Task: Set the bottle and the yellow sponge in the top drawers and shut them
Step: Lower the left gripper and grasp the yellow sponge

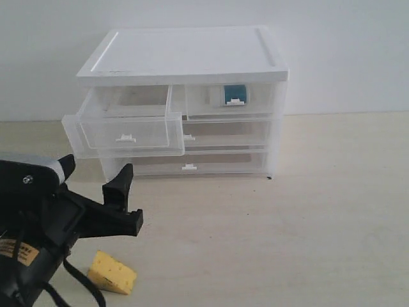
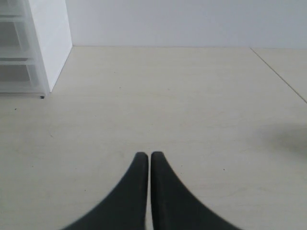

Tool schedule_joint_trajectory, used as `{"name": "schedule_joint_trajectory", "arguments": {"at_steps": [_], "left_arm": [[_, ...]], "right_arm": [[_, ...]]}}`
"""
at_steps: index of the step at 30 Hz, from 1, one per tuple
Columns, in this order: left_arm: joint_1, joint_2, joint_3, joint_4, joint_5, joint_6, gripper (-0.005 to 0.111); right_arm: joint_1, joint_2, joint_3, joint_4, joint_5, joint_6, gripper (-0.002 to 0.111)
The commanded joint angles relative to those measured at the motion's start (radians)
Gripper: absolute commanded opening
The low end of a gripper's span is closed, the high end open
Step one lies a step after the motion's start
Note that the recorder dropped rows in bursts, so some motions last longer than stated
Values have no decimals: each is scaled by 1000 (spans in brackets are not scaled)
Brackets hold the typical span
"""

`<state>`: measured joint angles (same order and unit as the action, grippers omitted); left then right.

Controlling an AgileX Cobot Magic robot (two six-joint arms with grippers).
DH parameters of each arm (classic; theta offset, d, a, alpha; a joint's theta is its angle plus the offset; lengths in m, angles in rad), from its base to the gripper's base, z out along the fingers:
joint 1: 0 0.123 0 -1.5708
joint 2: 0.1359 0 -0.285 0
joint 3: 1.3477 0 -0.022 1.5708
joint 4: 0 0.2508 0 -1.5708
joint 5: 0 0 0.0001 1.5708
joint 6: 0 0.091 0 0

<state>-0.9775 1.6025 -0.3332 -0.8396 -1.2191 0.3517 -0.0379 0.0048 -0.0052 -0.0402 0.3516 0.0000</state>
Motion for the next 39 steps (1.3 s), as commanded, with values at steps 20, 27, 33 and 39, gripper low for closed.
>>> {"name": "schedule_joint_trajectory", "arguments": {"at_steps": [20, 27, 33, 39], "left_arm": [[25, -232, -385, 383, 1361, 542, 4], [91, -232, -498, 410, 1790, 617, 4], [99, -232, -533, 413, 2232, 724, 4], [100, -232, -539, 648, 2440, 717, 4]], "right_arm": [[-2, -5, 5, 1, -11, 0, 0], [-2, -5, 5, 1, -11, 0, 0], [-2, -5, 5, 1, -11, 0, 0], [-2, -5, 5, 1, -11, 0, 0]]}}
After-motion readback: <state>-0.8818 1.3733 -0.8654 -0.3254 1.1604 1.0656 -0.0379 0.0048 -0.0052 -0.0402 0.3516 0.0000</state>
